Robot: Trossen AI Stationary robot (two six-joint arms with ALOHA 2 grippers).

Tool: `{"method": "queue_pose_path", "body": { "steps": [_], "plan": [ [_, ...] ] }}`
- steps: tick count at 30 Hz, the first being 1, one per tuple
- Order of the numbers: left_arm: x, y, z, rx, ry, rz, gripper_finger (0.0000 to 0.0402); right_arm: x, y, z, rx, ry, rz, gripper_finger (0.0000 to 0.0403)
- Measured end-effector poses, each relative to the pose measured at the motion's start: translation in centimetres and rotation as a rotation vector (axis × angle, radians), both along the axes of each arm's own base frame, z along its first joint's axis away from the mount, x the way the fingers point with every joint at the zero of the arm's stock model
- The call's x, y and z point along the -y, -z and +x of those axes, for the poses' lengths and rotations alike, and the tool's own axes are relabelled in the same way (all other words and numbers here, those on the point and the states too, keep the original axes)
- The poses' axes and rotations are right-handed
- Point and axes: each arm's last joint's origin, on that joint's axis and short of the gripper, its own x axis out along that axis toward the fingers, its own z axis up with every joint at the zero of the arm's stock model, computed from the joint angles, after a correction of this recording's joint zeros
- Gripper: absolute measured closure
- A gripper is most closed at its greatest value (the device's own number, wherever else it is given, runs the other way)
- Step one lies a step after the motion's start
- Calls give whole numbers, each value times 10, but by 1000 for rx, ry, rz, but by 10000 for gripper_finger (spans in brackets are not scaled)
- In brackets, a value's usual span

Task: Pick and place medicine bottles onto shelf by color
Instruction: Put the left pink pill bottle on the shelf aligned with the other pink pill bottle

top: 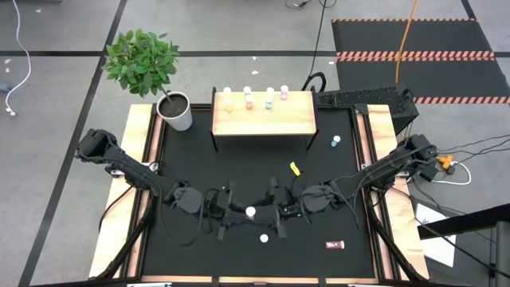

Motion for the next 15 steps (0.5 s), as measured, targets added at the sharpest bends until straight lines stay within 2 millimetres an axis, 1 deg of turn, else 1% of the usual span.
{"method": "queue_pose_path", "body": {
  "steps": [5, 9, 15],
  "plan": [
    [-1, 0, 0, 0, 5, -2, 287, 3, 0, 1, -7, -19, 4, 169],
    [-1, 0, 0, 0, 5, -2, 287, 8, 1, 3, -10, -8, 3, 197],
    [-1, 0, 0, 0, 5, -2, 286, 15, 3, 6, -37, -38, 26, 237]
  ]
}}
